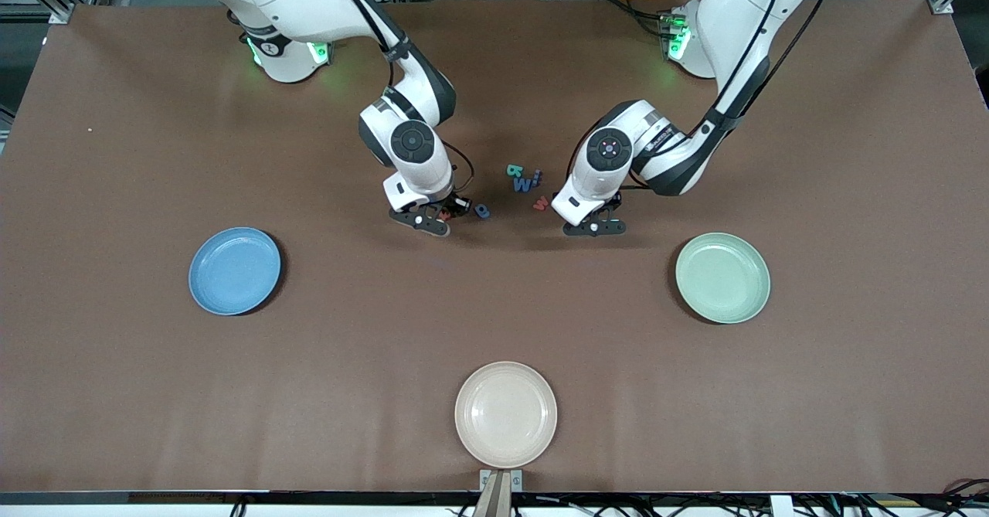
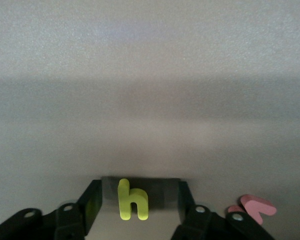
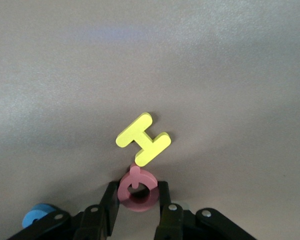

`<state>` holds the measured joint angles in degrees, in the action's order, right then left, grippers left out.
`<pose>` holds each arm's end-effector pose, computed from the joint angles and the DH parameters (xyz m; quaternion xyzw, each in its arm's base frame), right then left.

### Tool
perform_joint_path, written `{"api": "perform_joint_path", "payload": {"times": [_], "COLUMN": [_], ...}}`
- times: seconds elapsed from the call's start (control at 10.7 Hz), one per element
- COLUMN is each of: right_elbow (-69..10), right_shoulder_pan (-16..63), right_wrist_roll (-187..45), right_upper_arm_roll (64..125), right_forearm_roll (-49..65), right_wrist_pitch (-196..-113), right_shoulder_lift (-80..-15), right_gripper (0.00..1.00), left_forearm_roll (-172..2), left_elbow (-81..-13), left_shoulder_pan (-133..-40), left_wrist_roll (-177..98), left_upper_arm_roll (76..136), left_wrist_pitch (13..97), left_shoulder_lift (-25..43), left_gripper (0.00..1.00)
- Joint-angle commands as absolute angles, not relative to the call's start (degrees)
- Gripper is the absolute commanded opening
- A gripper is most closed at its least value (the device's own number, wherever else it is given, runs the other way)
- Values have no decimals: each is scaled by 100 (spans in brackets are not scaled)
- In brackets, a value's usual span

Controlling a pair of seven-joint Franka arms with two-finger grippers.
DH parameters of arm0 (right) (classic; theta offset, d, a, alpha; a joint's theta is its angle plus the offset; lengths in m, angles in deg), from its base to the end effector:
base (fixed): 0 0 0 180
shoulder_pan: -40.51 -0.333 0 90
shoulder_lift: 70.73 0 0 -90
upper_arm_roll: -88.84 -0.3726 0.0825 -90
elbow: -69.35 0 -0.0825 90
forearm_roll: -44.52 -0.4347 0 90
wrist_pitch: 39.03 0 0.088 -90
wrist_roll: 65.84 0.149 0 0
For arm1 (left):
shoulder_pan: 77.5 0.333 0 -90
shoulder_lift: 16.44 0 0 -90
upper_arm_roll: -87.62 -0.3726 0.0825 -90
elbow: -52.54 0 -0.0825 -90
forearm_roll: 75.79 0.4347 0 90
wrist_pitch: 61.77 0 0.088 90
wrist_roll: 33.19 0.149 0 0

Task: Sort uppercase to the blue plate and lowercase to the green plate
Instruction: 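Grasp red Q with the right gripper while the left gripper grasps h, then place Q on blue plate with the right gripper while the left gripper places h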

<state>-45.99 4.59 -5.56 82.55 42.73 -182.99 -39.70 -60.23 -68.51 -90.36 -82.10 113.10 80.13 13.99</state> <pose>0.4841 0.4405 0.1430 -0.9834 0.1767 0.0415 0.0080 0.4785 -0.3830 0.1386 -0.9983 -0.0017 0.0576 0.0088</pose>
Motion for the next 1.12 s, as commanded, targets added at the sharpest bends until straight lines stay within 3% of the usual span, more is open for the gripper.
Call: {"api": "perform_joint_path", "payload": {"times": [0.0, 0.09, 0.19, 0.28, 0.75, 1.03], "right_elbow": [-4641, -4623, -4614, -4614, -4614, -4614], "right_shoulder_pan": [718, 920, 1165, 1385, 2300, 2407], "right_wrist_roll": [-598, -851, -1263, -1763, -4119, -6085], "right_upper_arm_roll": [8269, 8269, 8304, 8417, 9103, 9953], "right_forearm_roll": [4346, 4346, 4364, 4399, 5444, 5515], "right_wrist_pitch": [-18037, -17922, -17904, -17825, -17473, -17271], "right_shoulder_lift": [-4347, -4549, -4708, -4805, -4911, -4981], "right_gripper": [0, 0, 0, 0, 0, 0], "left_forearm_roll": [-5804, -5813, -5804, -5813, -5813, -5944], "left_elbow": [-7042, -7051, -7086, -7104, -6614, -5577], "left_shoulder_pan": [-9051, -9051, -9051, -9042, -8148, -7514], "left_wrist_roll": [-8443, -8443, -8452, -8452, -7683, -5725], "left_upper_arm_roll": [11329, 11329, 11329, 11329, 11337, 11320], "left_wrist_pitch": [8114, 8114, 8114, 8114, 7826, 6562], "left_shoulder_lift": [1274, 1266, 1239, 1161, 782, 834], "left_gripper": [46, 34, 12, 0, 0, 0]}}
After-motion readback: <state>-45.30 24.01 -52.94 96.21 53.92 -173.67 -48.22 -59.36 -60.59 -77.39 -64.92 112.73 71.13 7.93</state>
